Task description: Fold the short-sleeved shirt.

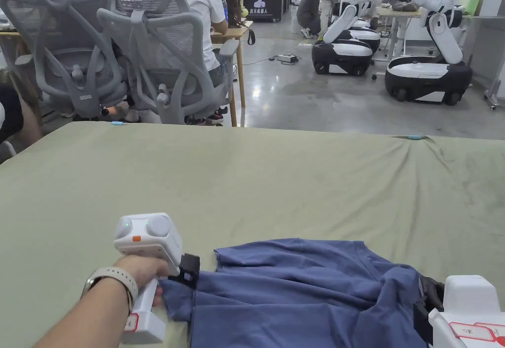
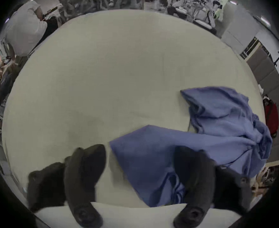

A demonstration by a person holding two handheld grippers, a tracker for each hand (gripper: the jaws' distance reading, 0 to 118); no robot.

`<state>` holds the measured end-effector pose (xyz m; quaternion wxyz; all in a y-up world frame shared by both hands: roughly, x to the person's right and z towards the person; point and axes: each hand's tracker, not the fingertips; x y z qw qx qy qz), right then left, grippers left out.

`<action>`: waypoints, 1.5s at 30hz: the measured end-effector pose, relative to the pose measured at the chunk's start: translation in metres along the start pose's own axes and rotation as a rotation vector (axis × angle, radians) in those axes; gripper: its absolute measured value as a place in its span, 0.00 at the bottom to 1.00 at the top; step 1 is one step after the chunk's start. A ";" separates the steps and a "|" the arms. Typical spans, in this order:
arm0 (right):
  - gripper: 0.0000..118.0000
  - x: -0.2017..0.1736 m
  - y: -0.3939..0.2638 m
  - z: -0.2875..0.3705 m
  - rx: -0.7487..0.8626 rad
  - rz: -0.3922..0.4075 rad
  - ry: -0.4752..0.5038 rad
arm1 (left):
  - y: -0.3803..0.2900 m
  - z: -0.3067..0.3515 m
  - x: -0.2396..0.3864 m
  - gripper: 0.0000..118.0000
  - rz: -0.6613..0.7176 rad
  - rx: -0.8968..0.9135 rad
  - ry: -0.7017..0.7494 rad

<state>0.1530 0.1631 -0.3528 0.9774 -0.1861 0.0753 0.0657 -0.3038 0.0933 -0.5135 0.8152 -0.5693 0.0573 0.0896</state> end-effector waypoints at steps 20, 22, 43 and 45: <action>0.00 0.132 0.003 -0.110 -0.279 -0.122 -0.007 | -0.028 0.090 0.016 0.00 -0.110 0.317 -0.134; 0.21 0.135 0.000 -0.130 -0.302 -0.144 0.006 | -0.027 0.089 0.018 0.00 -0.115 0.317 -0.133; 0.01 0.114 0.015 -0.140 -0.309 -0.041 0.031 | -0.038 0.099 0.032 0.00 -0.306 0.484 0.033; 0.01 0.118 0.046 -0.120 -0.228 -0.043 0.009 | -0.036 0.118 0.030 0.00 -0.317 0.549 0.060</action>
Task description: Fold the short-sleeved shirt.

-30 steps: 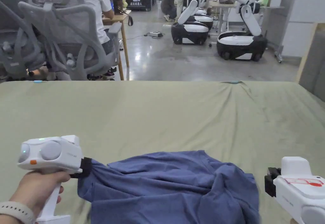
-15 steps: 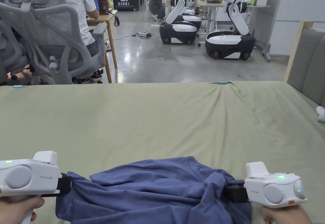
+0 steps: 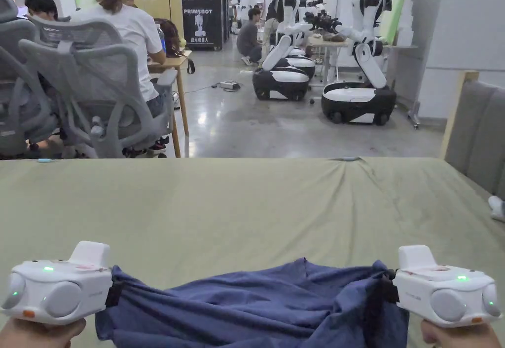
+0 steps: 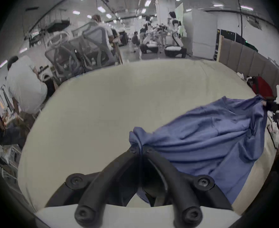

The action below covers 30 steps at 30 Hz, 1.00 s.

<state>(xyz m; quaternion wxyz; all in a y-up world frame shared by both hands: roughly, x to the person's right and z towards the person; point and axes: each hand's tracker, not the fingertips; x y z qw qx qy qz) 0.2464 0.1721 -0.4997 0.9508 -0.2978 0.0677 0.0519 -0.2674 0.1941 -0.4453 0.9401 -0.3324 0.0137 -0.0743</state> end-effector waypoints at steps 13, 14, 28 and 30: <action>0.01 0.013 0.166 0.114 0.358 0.206 -0.302 | 0.129 0.073 -0.052 0.00 -0.189 0.297 0.307; 0.01 0.017 0.179 0.118 0.376 0.207 -0.334 | 0.140 0.075 -0.055 0.00 -0.194 0.315 0.326; 0.01 0.021 0.287 0.112 0.504 0.162 -0.426 | 0.270 0.060 -0.087 0.00 -0.073 0.444 0.409; 0.01 0.019 0.279 0.092 0.485 0.152 -0.424 | 0.267 0.042 -0.086 0.00 -0.077 0.422 0.411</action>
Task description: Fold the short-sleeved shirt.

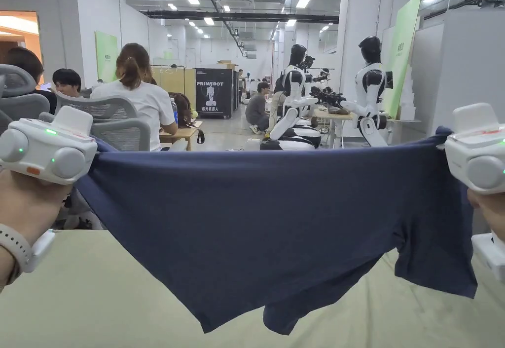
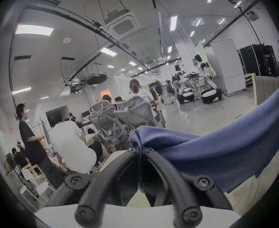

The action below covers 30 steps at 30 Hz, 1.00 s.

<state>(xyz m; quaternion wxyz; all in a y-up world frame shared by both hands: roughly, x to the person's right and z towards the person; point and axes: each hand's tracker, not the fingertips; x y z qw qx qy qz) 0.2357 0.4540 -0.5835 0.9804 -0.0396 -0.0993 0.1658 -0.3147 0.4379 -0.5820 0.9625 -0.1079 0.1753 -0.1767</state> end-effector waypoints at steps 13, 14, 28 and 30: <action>0.01 -0.029 -0.144 -0.030 -0.202 -0.047 0.059 | -0.121 -0.008 0.053 0.00 0.006 -0.170 -0.100; 0.01 -0.028 -0.148 -0.021 -0.208 -0.037 0.062 | -0.125 -0.001 0.051 0.00 0.008 -0.179 -0.110; 0.01 -0.027 -0.331 0.137 -0.536 -0.035 0.213 | -0.337 0.154 0.040 0.00 0.195 -0.503 -0.289; 0.01 -0.031 -0.361 0.151 -0.607 -0.084 0.220 | -0.364 0.163 0.043 0.01 0.246 -0.553 -0.327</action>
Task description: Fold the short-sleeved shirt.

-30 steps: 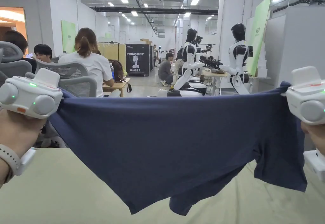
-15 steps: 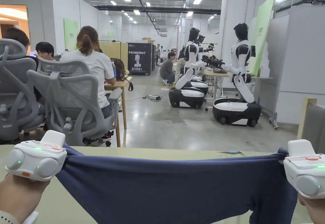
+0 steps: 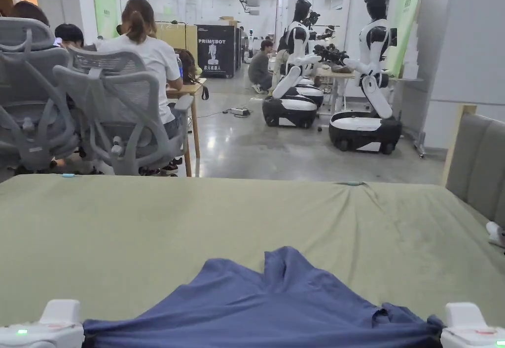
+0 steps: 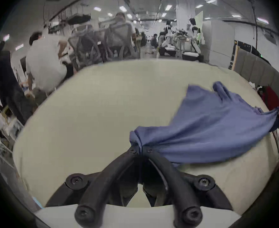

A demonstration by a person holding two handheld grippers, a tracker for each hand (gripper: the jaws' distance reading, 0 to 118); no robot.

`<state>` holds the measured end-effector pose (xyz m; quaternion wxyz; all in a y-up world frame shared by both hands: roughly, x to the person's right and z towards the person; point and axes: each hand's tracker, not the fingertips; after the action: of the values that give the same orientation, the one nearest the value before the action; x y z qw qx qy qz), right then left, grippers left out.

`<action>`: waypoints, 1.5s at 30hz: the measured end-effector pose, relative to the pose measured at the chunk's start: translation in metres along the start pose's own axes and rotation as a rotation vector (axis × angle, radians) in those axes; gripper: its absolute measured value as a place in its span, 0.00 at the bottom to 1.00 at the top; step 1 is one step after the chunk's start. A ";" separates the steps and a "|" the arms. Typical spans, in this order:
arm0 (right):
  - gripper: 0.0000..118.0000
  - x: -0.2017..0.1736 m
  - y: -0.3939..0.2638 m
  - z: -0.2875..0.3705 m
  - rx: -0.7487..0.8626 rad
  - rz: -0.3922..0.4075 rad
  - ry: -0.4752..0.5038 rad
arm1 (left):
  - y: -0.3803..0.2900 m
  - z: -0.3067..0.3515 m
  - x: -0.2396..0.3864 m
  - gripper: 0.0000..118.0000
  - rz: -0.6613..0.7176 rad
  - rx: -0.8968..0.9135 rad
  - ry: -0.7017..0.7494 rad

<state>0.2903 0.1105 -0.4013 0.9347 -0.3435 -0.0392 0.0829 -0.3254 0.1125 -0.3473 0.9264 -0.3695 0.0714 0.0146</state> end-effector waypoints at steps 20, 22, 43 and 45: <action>0.02 -0.145 0.059 0.113 0.351 -0.010 0.297 | 0.037 0.084 0.136 0.00 -0.102 0.392 -0.155; 0.00 -0.149 0.059 0.112 0.348 -0.004 0.297 | 0.039 0.083 0.128 0.00 -0.102 0.404 -0.112; 0.00 -0.178 0.044 0.077 0.250 0.054 0.331 | 0.050 -0.025 -0.035 0.82 0.197 -0.283 -0.119; 0.00 -0.177 0.043 0.073 0.240 0.062 0.319 | 0.044 -0.034 -0.029 0.81 0.203 -0.299 -0.126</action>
<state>0.1011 0.1568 -0.3759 0.9603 -0.2394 0.1303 0.0600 -0.3622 0.1216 -0.3975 0.8574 -0.4925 0.0470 0.1418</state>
